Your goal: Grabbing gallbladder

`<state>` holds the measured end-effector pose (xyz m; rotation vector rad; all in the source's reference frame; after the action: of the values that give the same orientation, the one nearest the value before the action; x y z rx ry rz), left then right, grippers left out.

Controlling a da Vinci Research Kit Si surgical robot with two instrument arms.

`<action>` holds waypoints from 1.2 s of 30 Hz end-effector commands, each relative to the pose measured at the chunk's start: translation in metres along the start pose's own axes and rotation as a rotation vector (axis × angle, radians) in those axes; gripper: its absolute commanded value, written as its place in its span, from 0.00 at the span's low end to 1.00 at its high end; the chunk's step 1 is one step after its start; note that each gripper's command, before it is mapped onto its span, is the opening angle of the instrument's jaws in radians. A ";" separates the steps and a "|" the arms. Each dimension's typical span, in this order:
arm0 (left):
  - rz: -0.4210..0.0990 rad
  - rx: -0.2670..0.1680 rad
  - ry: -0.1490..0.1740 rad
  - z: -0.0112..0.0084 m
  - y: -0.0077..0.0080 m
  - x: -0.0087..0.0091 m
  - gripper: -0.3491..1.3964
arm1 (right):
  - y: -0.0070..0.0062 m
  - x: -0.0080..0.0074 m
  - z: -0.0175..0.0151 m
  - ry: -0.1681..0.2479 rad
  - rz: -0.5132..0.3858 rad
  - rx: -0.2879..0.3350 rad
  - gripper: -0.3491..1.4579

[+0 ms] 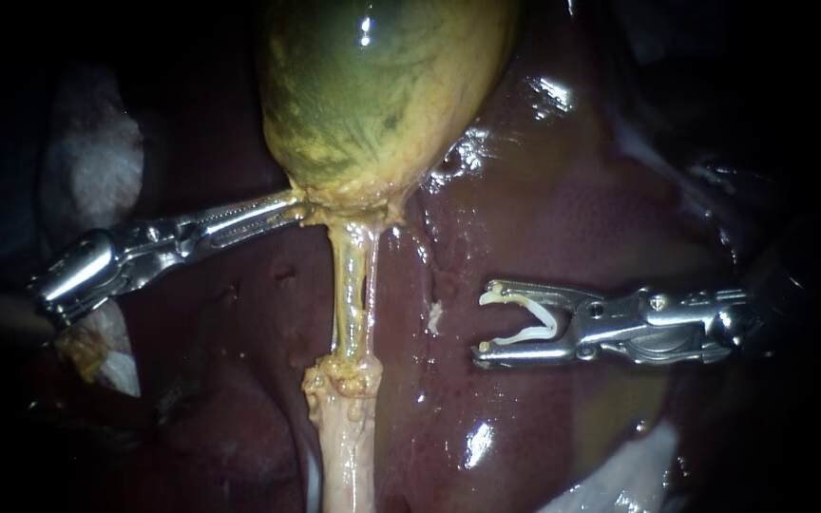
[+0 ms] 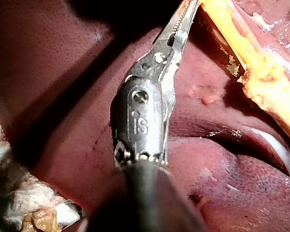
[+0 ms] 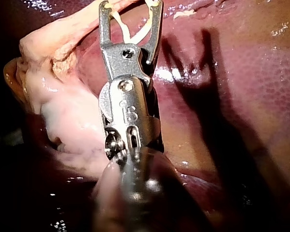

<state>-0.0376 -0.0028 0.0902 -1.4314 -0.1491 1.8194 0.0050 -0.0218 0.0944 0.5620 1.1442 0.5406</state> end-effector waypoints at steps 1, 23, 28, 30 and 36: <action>-0.001 -0.002 0.001 -0.0001 0.0001 0.0001 0.03 | 0.0000 0.0000 0.0000 0.000 0.000 0.000 0.52; -0.039 -0.037 0.051 -0.0042 0.0013 0.0052 0.00 | 0.0013 0.0004 0.0006 0.002 -0.027 -0.008 0.52; -0.049 -0.041 0.064 -0.0045 0.0019 0.0065 0.00 | 0.0016 0.0003 0.0006 0.002 -0.033 -0.008 0.52; -0.054 -0.042 0.073 -0.0047 0.0021 0.0071 0.00 | 0.0016 0.0003 0.0006 0.001 -0.039 -0.006 0.52; -0.066 -0.043 0.097 -0.0050 0.0026 0.0086 0.00 | 0.0018 0.0000 0.0008 -0.001 -0.041 -0.001 0.52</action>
<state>-0.0350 -0.0008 0.0803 -1.5242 -0.1859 1.6970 0.0056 -0.0205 0.0959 0.5371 1.1526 0.5047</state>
